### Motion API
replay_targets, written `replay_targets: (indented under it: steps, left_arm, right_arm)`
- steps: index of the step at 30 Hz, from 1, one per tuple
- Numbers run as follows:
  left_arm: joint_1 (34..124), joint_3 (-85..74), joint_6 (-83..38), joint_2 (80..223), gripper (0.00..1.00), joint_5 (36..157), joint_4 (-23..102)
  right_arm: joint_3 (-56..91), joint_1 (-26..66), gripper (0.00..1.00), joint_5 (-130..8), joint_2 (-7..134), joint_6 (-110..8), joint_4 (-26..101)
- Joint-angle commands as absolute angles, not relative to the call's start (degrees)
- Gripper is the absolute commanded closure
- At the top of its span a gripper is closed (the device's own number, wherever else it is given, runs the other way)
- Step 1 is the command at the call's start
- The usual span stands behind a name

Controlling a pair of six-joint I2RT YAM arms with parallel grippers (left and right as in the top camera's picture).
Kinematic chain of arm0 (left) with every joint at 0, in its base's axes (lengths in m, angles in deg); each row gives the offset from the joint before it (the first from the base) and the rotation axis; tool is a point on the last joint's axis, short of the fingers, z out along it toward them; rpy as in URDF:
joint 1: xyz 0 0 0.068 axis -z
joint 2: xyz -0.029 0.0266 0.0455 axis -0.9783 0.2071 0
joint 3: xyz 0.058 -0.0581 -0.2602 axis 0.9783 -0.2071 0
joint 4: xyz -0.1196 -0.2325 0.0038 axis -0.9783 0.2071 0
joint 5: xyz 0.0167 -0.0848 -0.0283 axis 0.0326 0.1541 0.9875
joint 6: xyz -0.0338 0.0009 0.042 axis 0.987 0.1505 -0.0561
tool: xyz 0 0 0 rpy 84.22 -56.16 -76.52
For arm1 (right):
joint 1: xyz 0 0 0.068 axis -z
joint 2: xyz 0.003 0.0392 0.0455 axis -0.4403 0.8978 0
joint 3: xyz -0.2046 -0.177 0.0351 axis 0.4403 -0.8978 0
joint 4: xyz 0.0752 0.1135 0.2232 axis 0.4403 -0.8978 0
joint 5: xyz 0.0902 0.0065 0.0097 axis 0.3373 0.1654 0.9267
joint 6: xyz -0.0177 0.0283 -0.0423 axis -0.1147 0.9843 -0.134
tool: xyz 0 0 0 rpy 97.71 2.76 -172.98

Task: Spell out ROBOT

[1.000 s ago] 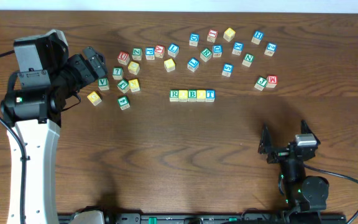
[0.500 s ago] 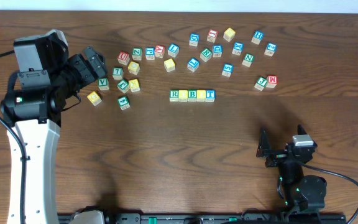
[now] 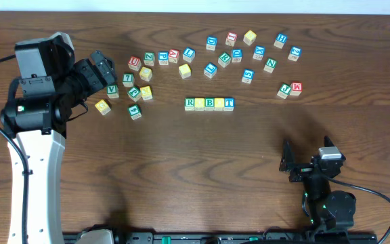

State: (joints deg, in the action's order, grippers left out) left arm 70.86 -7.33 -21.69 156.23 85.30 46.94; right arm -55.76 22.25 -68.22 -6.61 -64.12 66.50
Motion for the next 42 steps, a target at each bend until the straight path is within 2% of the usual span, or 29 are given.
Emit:
replay_targets:
  steps: [1, 10, 16, 22, 30, 42]
  left_arm:
    - [70.7, -6.5, -22.5, 156.6, 0.02, 84.9, 46.9]
    - [71.0, -7.3, -22.5, 156.7, 0.02, 84.7, 48.2]
    - [71.1, -13.7, -31.7, 150.8, 0.02, 81.9, 44.8]
    - [71.0, -30.3, -40.9, 137.5, 0.02, 81.9, 29.3]
    - [71.0, -53.6, -44.1, 119.4, 0.02, 81.5, 11.5]
    - [71.0, -75.9, -45.6, 97.1, 0.02, 80.4, 5.9]
  right_arm:
    - [-55.8, 22.3, 0.01, -67.5, -6.6, -63.5, 66.3]
    - [-55.8, 22.3, 0.01, -67.5, -6.6, -63.5, 66.3]
    - [-55.8, 22.3, 0.01, -67.5, -6.6, -63.5, 66.3]
    - [-55.8, 22.3, 0.01, -67.5, -6.6, -63.5, 66.3]
    - [-55.8, 22.3, 0.01, -67.5, -6.6, -63.5, 66.3]
    - [-55.8, 22.3, 0.01, -67.5, -6.6, -63.5, 66.3]
